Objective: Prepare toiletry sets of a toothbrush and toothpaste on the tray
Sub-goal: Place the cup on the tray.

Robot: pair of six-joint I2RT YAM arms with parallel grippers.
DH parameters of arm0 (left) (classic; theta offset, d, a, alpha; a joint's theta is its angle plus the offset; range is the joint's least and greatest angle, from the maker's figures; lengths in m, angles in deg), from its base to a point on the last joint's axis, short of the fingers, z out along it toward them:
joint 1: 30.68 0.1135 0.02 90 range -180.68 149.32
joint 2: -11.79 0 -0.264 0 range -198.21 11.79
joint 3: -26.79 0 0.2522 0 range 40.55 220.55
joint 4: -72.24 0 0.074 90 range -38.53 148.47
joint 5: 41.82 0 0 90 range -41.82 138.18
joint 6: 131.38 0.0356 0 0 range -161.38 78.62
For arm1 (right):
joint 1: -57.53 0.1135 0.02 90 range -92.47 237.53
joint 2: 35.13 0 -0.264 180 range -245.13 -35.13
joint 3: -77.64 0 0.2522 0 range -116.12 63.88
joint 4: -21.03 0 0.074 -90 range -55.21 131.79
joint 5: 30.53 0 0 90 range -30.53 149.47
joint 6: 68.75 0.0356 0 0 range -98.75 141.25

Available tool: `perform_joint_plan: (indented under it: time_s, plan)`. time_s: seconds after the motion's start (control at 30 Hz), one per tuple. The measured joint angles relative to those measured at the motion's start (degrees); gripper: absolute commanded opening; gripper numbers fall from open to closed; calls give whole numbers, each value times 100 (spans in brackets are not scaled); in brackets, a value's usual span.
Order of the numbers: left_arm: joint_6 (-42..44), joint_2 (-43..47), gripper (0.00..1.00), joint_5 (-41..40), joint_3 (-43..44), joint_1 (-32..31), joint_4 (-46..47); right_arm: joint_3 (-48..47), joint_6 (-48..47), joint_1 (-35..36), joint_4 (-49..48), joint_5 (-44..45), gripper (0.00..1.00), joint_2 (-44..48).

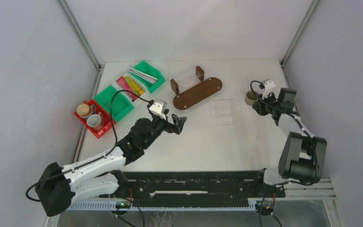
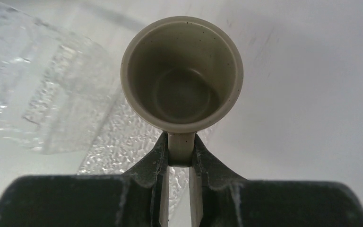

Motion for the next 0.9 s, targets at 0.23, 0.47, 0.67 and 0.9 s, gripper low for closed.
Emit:
perform_joint_plan:
  time_s: [0.23,0.47,0.67,0.9]
  plan:
    - [24,120,100,59,-142,11,229,-350,-286,127,55,280,1,-905]
    - [24,118,100,101,-146,22,229,-986,-396,516,55,610,2,-1491]
    - [24,118,100,103,-146,26,229,-1298,-452,597,144,807,5,-1971]
    - [26,39,100,203,-146,50,221,-1298,-595,629,387,911,10,-2181]
